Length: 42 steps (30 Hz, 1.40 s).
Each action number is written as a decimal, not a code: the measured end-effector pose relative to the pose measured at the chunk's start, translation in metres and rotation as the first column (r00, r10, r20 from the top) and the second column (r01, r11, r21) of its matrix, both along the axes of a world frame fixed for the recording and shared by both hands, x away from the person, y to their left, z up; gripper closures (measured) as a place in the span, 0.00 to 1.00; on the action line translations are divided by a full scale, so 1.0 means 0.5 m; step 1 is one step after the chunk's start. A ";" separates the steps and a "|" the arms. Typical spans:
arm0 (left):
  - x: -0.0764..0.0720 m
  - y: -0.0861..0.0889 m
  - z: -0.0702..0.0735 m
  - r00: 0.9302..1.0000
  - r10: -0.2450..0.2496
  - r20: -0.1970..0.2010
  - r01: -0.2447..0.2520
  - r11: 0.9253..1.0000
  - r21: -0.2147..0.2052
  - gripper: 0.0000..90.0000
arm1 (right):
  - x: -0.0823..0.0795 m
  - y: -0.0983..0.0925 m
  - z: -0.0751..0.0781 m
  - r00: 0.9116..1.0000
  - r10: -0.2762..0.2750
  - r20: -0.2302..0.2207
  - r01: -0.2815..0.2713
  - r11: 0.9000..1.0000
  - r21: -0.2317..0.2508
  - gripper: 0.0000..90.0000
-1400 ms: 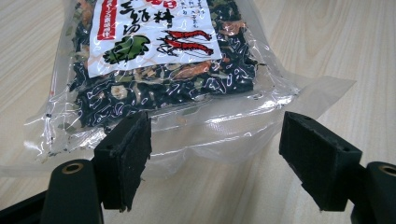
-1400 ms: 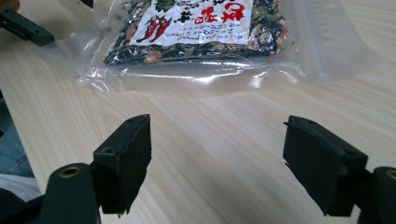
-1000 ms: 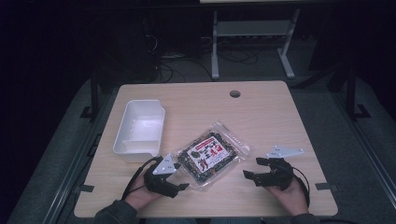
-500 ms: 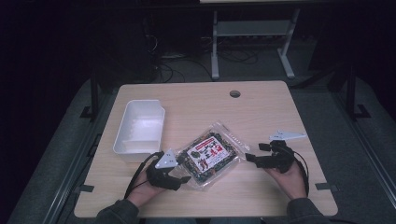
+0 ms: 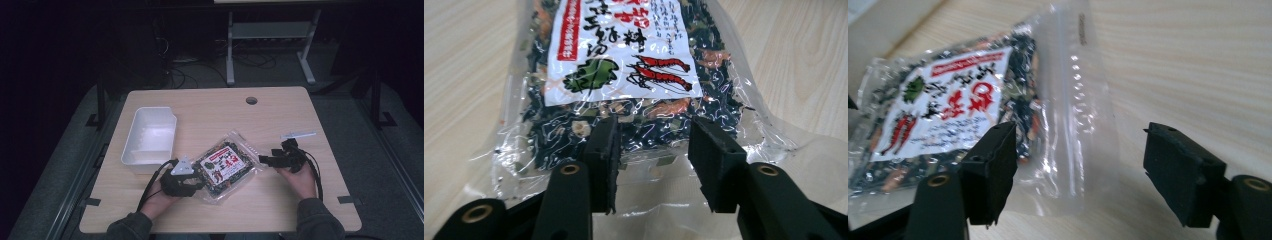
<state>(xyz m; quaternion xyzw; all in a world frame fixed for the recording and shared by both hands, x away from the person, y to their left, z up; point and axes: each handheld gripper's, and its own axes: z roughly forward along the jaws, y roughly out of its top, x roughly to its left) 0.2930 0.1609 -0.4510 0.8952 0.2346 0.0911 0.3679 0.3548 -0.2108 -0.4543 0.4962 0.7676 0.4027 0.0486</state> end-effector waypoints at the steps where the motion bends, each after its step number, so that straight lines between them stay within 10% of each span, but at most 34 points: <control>1: 0.001 -0.003 -0.002 1.000 -0.003 -0.004 0.003 1.000 0.013 0.64 | 0.001 -0.001 -0.002 1.000 -0.005 -0.014 0.005 1.000 0.000 0.34; 12: 0.000 -0.004 -0.004 1.000 0.001 -0.007 -0.001 1.000 0.018 0.64 | 0.000 0.004 -0.016 0.998 0.029 -0.059 -0.029 1.000 0.004 0.57; 31: 0.001 -0.003 -0.005 1.000 0.001 -0.013 -0.001 1.000 0.016 0.64 | -0.008 -0.003 -0.031 0.996 0.028 -0.086 -0.012 0.982 0.188 0.82; 42: -0.004 -0.002 0.000 1.000 0.007 0.023 -0.008 1.000 0.025 0.63 | -0.016 0.007 -0.022 0.999 0.029 -0.034 -0.024 0.993 0.117 0.98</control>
